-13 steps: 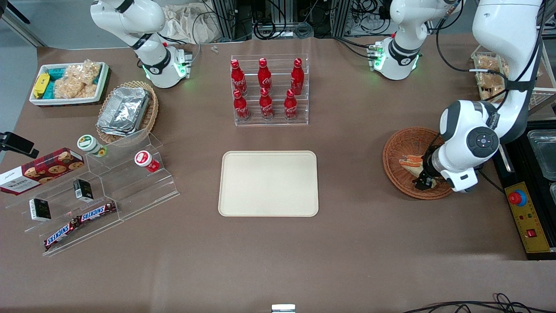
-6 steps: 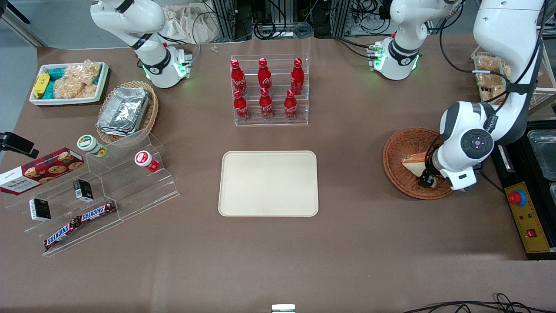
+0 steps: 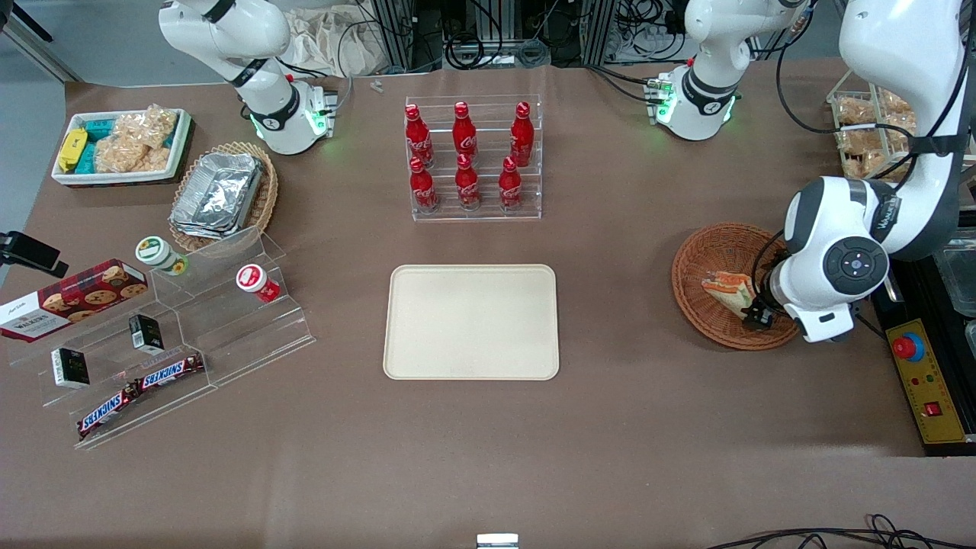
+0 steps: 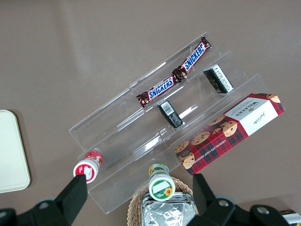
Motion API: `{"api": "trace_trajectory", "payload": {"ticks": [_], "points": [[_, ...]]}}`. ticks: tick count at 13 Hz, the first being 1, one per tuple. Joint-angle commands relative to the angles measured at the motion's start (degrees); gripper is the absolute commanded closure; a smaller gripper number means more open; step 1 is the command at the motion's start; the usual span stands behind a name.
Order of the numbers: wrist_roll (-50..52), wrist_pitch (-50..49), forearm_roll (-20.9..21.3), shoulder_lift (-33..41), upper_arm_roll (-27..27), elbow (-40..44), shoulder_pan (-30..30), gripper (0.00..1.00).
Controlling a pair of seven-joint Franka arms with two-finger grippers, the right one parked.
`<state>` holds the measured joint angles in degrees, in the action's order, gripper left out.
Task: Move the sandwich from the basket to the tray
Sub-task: 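Lower the open left gripper around the sandwich and align it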
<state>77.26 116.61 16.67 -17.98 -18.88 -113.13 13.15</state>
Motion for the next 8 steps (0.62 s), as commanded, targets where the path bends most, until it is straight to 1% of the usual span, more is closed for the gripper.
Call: {"api": "trace_trajectory", "payload": {"ticks": [1,4,6,7,8], "points": [[1.0,7.8,0.8,-0.6,0.0,-5.8,0.7,0.0],[1.0,11.9,1.0,0.4,0.7,-10.7,2.6,0.0],[1.0,13.0,1.0,0.1,0.7,-11.1,2.8,0.0],[1.1,13.6,0.9,-0.3,0.7,-10.9,2.8,0.41],[1.0,13.6,0.9,-0.3,0.6,-10.9,2.8,0.95]]}}
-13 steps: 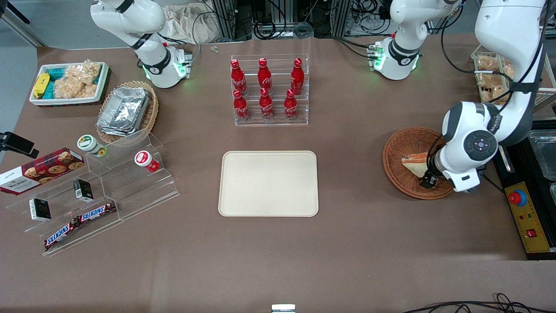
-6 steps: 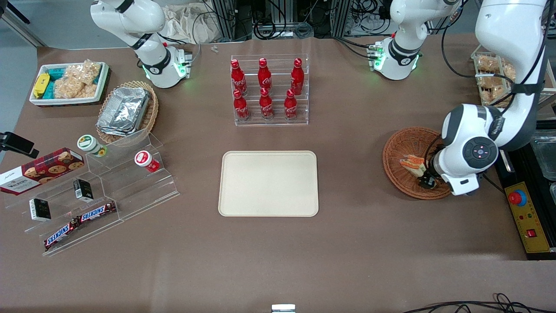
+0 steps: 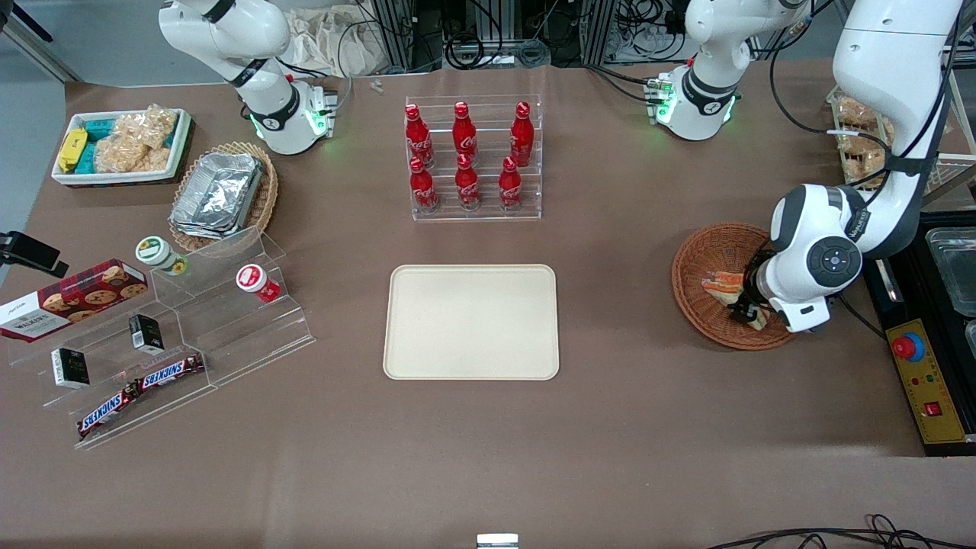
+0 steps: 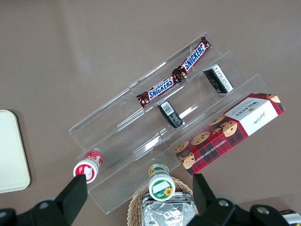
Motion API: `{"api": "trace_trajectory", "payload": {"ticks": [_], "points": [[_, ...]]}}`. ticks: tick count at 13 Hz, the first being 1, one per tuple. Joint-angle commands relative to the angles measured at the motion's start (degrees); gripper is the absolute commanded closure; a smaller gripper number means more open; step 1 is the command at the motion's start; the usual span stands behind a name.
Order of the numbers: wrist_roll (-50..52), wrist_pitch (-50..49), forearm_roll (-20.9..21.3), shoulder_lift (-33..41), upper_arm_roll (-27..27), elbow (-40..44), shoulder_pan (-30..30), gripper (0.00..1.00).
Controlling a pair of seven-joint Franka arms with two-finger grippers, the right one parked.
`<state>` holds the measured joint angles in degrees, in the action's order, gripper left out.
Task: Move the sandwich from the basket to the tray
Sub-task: 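Lower the open left gripper around the sandwich and align it, then close the left gripper on the sandwich and lift it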
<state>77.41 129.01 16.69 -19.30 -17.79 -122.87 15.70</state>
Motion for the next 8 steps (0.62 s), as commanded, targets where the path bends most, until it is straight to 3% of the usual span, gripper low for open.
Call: {"api": "trace_trajectory", "payload": {"ticks": [1,5,8], "points": [[0.9,1.2,1.0,1.0,-0.5,-1.2,0.0,1.0],[0.3,-1.8,0.7,2.1,-0.7,1.7,0.0,1.0],[-4.6,-20.6,-1.6,2.6,-4.8,14.4,0.1,1.0]]}}
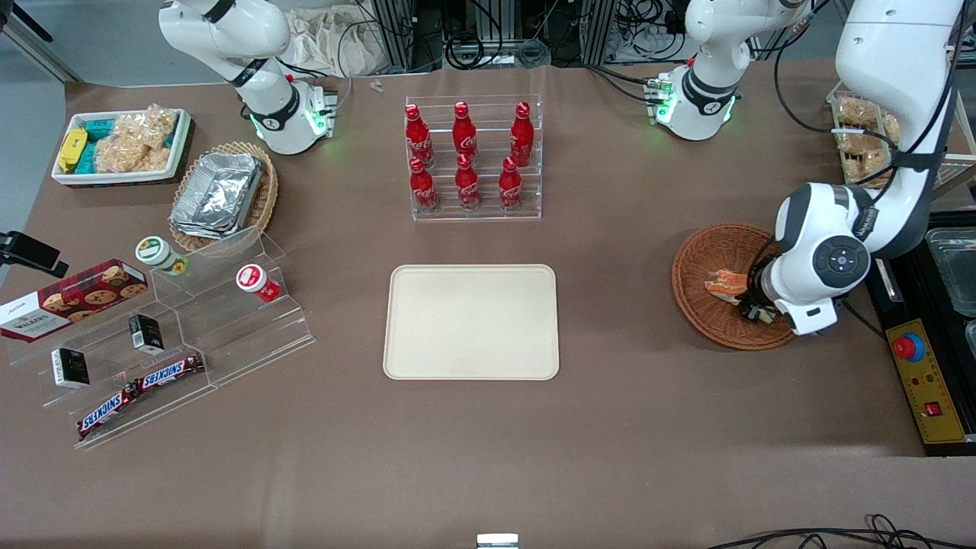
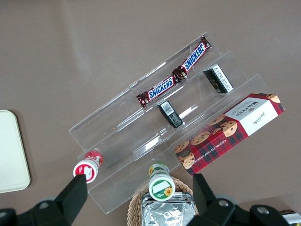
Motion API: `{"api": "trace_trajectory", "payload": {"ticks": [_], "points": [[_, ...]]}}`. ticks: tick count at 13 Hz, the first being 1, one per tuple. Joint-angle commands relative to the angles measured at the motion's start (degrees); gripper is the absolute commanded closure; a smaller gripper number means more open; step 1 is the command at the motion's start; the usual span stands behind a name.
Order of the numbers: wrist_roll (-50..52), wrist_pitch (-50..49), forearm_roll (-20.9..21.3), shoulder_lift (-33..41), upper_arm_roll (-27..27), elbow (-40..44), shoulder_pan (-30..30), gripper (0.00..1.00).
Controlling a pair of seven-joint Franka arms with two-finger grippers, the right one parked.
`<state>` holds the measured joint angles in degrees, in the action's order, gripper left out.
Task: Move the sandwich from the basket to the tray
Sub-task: 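Close the left gripper on the sandwich and lift it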
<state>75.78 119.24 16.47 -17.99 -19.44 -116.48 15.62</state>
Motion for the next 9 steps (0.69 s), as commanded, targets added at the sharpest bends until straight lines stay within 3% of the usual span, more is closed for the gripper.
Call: {"api": "trace_trajectory", "payload": {"ticks": [1,4,7,9], "points": [[-5.5,-17.4,-4.1,1.0,-3.8,14.1,0.1,1.0],[-15.8,-31.2,-9.9,0.3,-8.0,30.7,-0.2,1.0],[-32.0,-30.8,-9.2,-1.5,-18.8,37.5,-0.8,1.0],[-34.7,-28.6,-9.5,-5.7,-21.6,40.6,-4.8,1.0]]}}
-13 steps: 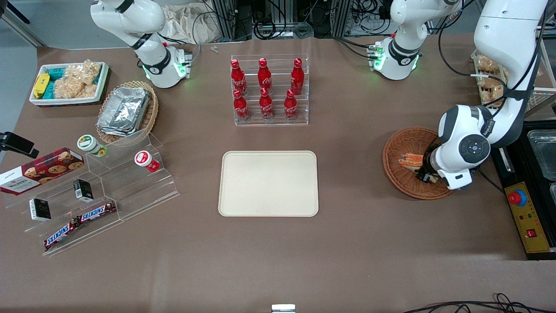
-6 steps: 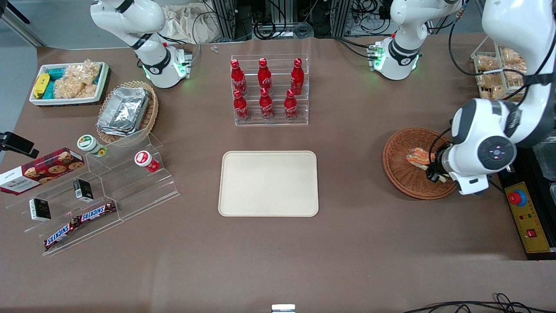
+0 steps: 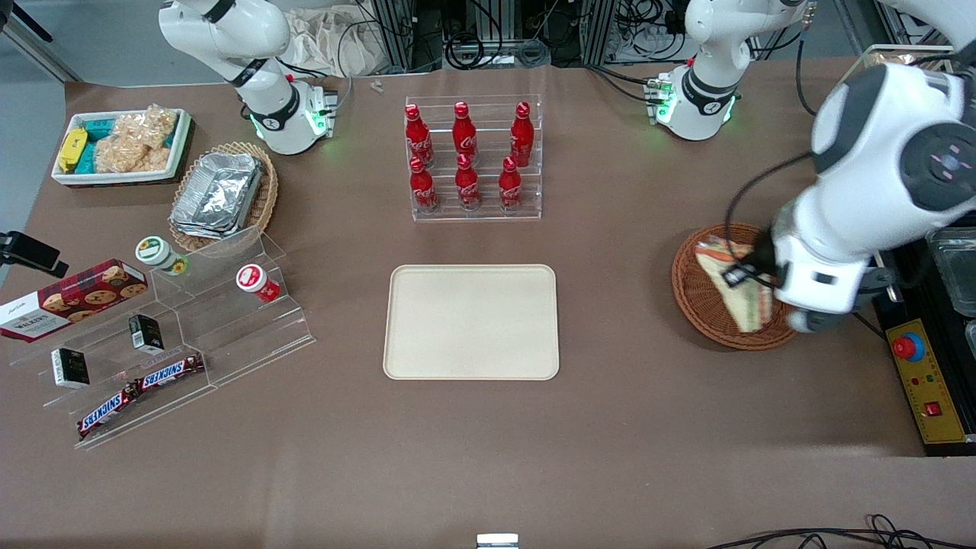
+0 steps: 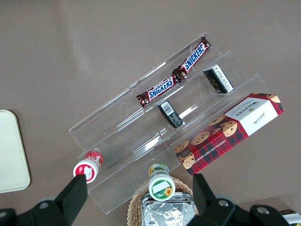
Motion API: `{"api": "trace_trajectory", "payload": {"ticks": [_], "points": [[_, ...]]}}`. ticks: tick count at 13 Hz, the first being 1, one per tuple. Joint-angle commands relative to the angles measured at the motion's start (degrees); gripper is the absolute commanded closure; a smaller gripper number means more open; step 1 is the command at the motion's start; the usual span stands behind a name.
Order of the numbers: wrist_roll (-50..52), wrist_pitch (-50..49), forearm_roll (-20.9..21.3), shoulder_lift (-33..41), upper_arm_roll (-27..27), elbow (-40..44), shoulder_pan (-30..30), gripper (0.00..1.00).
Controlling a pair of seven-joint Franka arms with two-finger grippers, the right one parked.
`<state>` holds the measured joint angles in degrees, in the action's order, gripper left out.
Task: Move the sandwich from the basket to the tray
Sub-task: 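Carry the held sandwich over to the cream tray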
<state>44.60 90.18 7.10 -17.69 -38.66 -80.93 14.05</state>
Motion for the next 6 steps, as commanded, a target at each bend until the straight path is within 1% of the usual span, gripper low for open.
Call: {"api": "trace_trajectory", "payload": {"ticks": [1,3,6], "points": [[-2.7,3.4,0.2,-8.1,-2.3,5.6,-7.2,1.0],[0.6,10.1,1.2,-12.6,-1.9,5.6,-12.9,1.0],[4.3,16.8,8.5,-20.3,-1.6,5.7,-19.7,1.0]]}}
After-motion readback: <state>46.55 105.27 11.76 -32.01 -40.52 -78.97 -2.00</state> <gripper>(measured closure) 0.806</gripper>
